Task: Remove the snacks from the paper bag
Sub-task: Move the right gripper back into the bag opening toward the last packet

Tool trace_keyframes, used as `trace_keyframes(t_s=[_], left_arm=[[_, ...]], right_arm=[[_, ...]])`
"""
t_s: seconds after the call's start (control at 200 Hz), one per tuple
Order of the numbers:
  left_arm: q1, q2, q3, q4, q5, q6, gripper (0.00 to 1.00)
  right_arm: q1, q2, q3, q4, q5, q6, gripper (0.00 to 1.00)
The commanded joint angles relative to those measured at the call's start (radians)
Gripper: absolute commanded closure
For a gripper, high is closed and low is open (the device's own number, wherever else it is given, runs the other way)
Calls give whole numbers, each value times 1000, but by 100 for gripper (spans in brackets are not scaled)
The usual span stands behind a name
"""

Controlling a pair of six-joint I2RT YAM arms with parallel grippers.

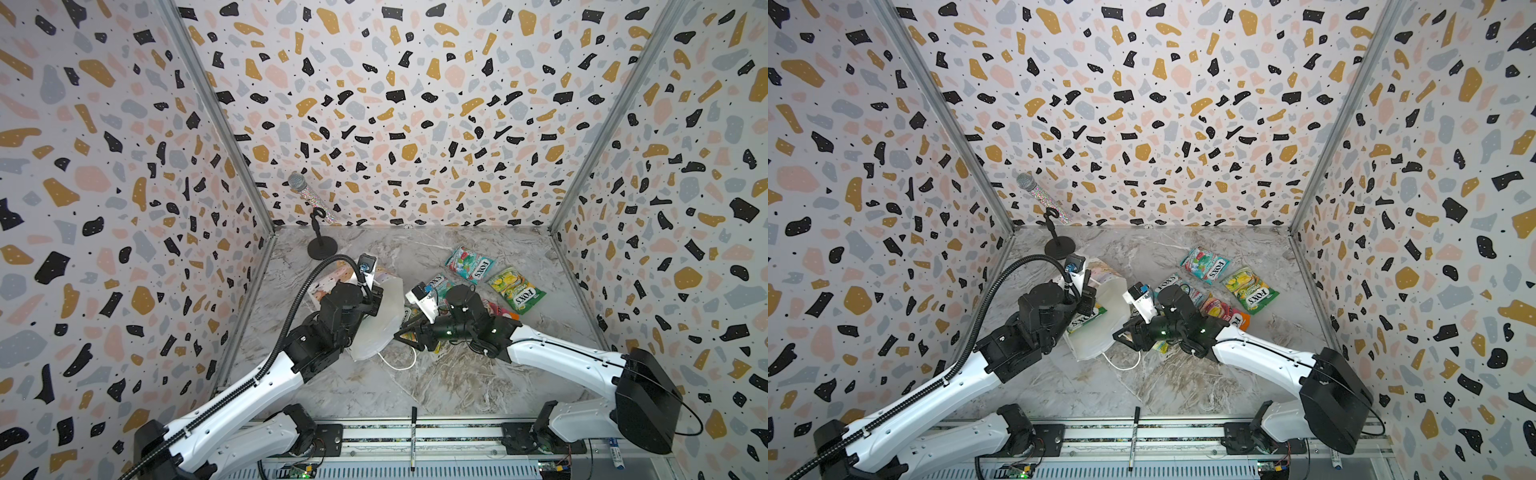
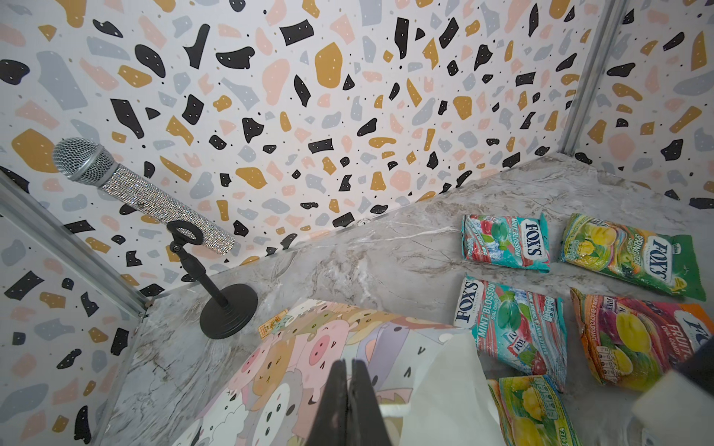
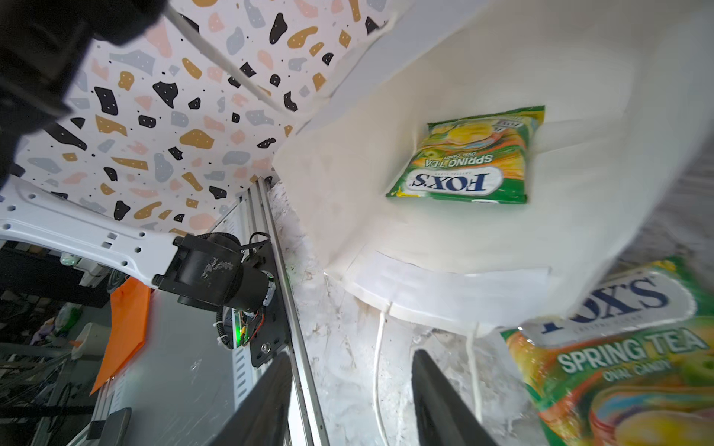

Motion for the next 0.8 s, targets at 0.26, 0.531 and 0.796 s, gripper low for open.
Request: trace_keyframes(t_s=[0.26,0.531,0.796], left_arm=[[3,-10,-3,60,-23,-19,100],[4,-19,-4,64,-27,-25,100],[3,-36,-10,76,-4,-32,100]], right_arm=[[71,193,116,121,-33,116,55],[86,356,227,87,-16,178,58],[81,479,362,-92,115,196,57]])
